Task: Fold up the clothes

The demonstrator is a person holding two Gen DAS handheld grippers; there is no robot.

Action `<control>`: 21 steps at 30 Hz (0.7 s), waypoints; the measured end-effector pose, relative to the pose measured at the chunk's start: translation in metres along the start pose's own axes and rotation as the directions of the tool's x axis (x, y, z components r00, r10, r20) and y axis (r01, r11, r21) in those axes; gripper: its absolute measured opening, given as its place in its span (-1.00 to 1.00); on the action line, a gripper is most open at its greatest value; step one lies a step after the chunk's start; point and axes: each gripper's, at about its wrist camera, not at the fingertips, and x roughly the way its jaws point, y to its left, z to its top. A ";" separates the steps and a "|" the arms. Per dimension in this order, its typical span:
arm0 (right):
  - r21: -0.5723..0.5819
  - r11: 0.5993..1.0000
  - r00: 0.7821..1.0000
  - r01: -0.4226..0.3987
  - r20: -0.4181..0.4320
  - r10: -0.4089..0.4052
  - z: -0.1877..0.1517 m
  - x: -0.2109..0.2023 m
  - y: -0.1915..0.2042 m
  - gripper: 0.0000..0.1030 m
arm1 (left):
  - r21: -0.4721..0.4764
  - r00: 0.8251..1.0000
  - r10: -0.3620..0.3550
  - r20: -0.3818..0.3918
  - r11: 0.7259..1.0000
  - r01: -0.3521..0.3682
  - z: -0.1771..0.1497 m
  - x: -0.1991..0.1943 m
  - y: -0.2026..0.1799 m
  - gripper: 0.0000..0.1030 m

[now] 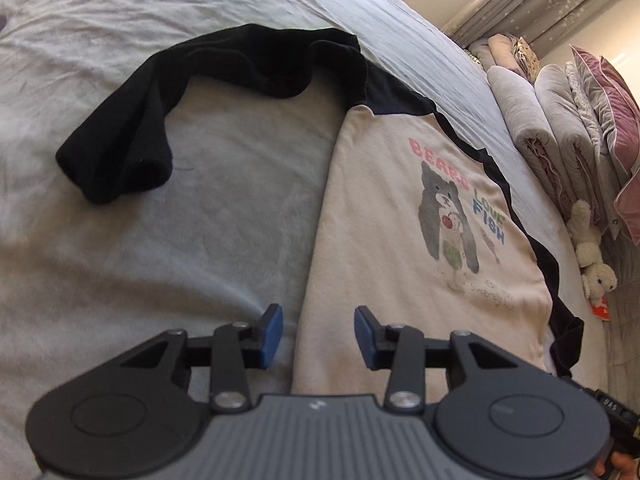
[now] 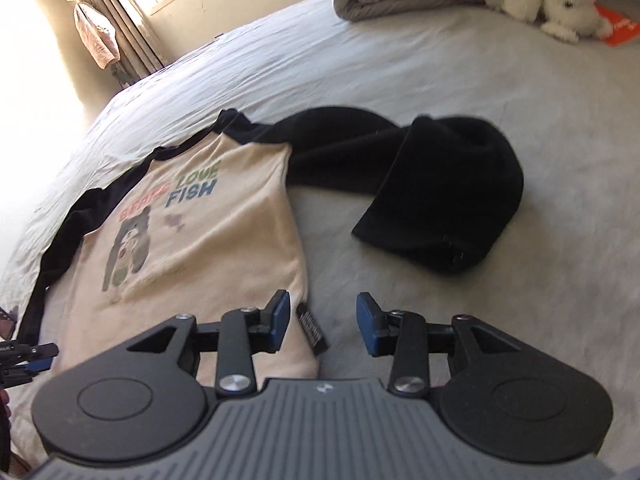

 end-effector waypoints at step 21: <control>-0.162 0.987 0.994 0.002 0.104 0.015 -0.096 -0.022 0.064 -0.19 | -0.246 0.986 -0.165 0.036 0.955 0.169 -0.054 -0.013 0.038 -0.42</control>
